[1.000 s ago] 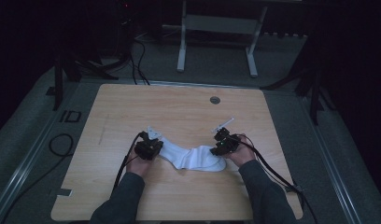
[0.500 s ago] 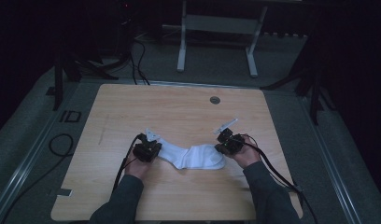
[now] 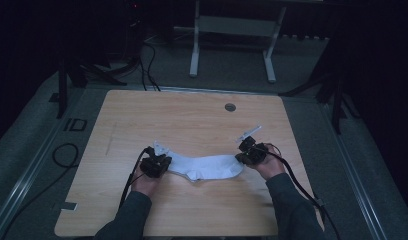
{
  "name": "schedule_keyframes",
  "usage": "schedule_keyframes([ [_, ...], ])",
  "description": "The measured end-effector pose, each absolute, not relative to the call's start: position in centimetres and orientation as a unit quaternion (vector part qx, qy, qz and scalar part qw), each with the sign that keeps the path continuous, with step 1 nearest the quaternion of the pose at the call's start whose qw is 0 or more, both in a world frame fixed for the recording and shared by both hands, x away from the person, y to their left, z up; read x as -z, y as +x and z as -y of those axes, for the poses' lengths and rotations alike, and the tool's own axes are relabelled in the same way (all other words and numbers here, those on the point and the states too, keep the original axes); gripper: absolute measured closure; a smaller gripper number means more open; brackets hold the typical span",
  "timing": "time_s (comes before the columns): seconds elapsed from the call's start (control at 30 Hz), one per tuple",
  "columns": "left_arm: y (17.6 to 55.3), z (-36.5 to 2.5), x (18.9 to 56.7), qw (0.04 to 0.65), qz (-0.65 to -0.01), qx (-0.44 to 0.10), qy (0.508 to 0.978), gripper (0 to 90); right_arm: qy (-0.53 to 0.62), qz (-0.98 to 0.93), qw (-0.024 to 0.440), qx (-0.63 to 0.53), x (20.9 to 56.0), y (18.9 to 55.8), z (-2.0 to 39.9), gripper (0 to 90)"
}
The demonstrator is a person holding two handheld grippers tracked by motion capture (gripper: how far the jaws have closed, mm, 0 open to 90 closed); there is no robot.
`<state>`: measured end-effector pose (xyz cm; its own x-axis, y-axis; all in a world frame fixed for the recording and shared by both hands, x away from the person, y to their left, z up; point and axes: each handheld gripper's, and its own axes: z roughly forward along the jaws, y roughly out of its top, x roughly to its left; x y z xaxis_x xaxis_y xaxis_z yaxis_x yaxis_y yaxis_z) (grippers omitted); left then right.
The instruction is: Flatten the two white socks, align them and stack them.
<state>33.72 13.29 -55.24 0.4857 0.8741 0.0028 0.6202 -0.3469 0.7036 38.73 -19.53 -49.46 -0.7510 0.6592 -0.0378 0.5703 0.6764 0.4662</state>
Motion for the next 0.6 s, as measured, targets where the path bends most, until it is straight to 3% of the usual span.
schedule_keyframes([
  [0.17,33.5,-13.1,55.2,0.327,-0.47,-0.191,0.798,89.7,0.341,-0.907,0.106,-0.225,49.3,39.0,19.5,85.8],
  [0.23,33.5,-13.1,55.2,0.327,-0.47,-0.191,0.797,89.7,0.343,-0.904,0.105,-0.232,49.5,39.1,19.4,74.5],
  [0.37,33.3,-13.0,55.2,0.33,-0.47,-0.196,0.795,88.3,0.355,-0.895,0.116,-0.242,49.2,39.2,19.7,66.2],
  [0.6,33.3,-13.0,55.0,0.335,-0.469,-0.199,0.793,87.3,0.367,-0.886,0.126,-0.254,48.5,39.2,20.6,61.7],
])
